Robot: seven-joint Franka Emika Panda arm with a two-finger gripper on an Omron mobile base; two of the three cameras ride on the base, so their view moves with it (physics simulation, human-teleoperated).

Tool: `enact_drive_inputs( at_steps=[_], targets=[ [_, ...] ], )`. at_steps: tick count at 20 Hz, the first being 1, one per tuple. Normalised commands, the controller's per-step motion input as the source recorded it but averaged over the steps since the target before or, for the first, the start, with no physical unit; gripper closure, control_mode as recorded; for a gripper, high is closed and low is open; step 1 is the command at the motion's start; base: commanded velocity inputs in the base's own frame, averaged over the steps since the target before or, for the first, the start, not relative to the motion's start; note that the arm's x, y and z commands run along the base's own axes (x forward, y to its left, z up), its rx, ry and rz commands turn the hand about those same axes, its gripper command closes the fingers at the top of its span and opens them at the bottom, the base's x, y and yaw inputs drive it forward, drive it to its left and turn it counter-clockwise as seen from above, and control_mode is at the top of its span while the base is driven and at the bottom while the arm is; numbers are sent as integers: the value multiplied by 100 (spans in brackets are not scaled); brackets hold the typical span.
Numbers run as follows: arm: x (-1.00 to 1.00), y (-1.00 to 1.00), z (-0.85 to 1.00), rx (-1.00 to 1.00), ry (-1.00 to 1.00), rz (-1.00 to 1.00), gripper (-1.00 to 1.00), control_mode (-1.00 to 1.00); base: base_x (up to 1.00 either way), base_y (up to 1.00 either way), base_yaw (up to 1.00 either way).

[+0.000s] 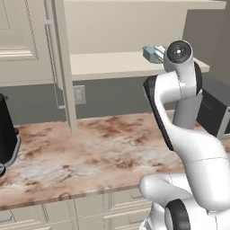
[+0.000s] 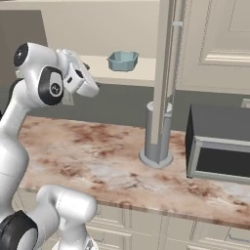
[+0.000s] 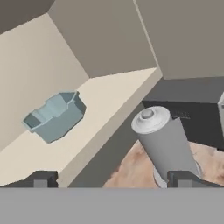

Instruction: Retrieve the tupperware and aluminum foil from the cabinet and place them on the dining counter near the plate with lemons to prepare for storing leftovers.

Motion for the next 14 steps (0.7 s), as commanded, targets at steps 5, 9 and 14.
enact_drive_inputs(
  at_steps=[5, 9, 14],
  targets=[
    [33, -11, 22, -16, 0, -10, -100, -100, 0, 0, 0],
    [30, -15, 12, -10, 0, -11, -100, -100, 0, 0, 0],
    [22, -24, 0, -1, 0, -10, -100, -100, 0, 0, 0]
  ],
)
